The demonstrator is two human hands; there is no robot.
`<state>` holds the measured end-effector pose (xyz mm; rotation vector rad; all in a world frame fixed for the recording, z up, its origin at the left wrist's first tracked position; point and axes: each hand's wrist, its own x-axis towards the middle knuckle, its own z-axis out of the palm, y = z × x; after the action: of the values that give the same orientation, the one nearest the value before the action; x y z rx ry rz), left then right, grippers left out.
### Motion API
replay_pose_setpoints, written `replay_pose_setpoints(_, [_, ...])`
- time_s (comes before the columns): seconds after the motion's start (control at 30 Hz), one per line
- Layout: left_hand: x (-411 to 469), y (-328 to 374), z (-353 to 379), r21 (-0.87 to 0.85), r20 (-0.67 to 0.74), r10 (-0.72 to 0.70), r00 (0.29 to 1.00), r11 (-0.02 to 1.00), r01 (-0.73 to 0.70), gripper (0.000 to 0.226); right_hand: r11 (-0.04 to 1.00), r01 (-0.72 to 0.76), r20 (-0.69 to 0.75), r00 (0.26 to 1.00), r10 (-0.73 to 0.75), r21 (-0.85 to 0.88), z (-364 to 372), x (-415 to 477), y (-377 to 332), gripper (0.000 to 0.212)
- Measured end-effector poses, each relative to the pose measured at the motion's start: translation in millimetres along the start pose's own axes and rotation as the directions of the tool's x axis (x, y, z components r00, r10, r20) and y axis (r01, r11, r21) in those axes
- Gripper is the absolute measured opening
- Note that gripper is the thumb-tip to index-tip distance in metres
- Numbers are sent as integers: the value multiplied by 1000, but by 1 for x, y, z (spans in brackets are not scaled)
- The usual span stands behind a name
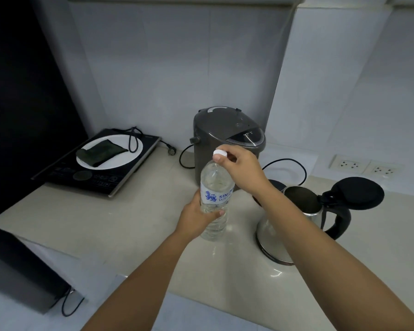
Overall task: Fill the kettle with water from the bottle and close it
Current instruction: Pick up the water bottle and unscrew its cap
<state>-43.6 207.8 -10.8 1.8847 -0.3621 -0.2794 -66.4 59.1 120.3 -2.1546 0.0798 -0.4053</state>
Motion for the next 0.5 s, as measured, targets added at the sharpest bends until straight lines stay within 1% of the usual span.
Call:
replay_pose_setpoints(0.07, [-1, 2, -1, -9, 11, -6, 1000, 1000, 7, 74, 1000, 1, 111, 994, 0, -12, -9, 4, -3, 26])
replay_pose_setpoints(0.13, [-2, 4, -1, -11, 14, -12, 1000, 1000, 12, 73, 998, 10, 211, 977, 3, -62, -16, 6, -8, 30])
replay_pose_setpoints(0.2, [-2, 5, -1, -7, 17, -17, 1000, 1000, 17, 74, 992, 15, 268, 963, 20, -127, -18, 8, -12, 35])
replay_pose_setpoints(0.27, [-2, 6, -2, -4, 26, -21, 999, 1000, 21, 75, 985, 11, 288, 957, 41, -175, -18, 9, -15, 39])
replay_pose_setpoints(0.37, [-1, 6, -3, 4, 33, -22, 999, 1000, 22, 76, 984, 7, 264, 964, 40, -177, -14, 8, -16, 42])
replay_pose_setpoints(0.5, [0, 2, -2, 8, 38, -17, 999, 1000, 17, 78, 983, 48, 95, 995, -32, -177, -7, 2, -10, 45])
